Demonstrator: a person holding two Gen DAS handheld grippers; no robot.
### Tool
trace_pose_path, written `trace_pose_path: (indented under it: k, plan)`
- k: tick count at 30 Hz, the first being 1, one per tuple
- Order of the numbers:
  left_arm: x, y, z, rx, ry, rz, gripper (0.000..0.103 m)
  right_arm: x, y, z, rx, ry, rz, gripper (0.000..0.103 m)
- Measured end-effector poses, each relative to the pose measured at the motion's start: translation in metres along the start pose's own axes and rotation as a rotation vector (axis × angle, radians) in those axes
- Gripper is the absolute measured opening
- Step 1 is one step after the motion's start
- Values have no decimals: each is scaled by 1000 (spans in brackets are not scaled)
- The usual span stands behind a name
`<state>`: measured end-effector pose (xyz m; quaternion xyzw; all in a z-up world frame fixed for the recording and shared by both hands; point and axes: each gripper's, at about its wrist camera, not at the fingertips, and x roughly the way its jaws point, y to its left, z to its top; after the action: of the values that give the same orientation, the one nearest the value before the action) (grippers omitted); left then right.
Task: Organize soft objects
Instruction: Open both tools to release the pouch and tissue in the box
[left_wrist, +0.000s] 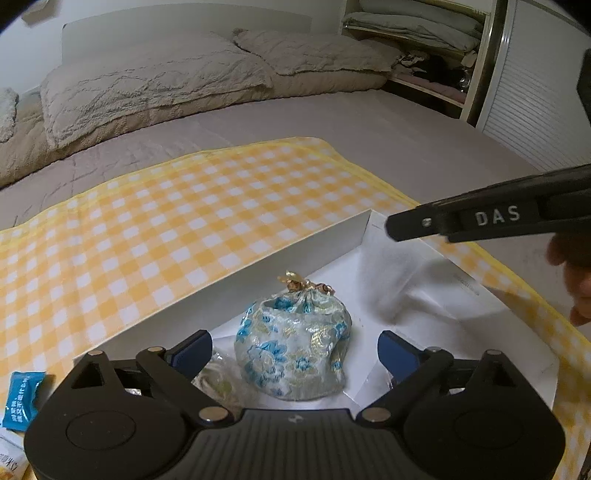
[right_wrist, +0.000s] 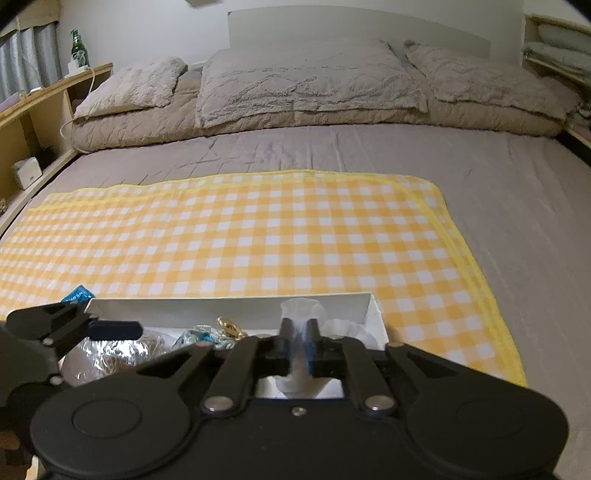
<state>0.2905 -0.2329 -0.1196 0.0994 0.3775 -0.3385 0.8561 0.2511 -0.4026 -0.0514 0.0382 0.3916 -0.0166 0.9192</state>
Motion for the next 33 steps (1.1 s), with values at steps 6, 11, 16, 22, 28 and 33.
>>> trace_pose_path:
  k: [6, 11, 16, 22, 28, 33]
  plan:
    - [-6, -4, -2, -5, 23, 16, 101, 1, -2, -2, 23, 22, -29, 41]
    - [-14, -7, -5, -6, 31, 23, 103, -8, -3, -8, 14, 35, -31, 47]
    - [-25, -11, -5, -15, 18, 21, 103, -23, -6, -14, -2, 33, -31, 49]
    - [-41, -16, -4, -20, -2, 17, 103, -44, -10, -19, -4, 11, -20, 49]
    - [-59, -18, -6, -31, -19, 26, 103, -69, -11, -24, 2, -22, 0, 53]
    - [-74, -15, -8, -50, -39, 40, 103, -87, -10, -32, 7, -45, 3, 57]
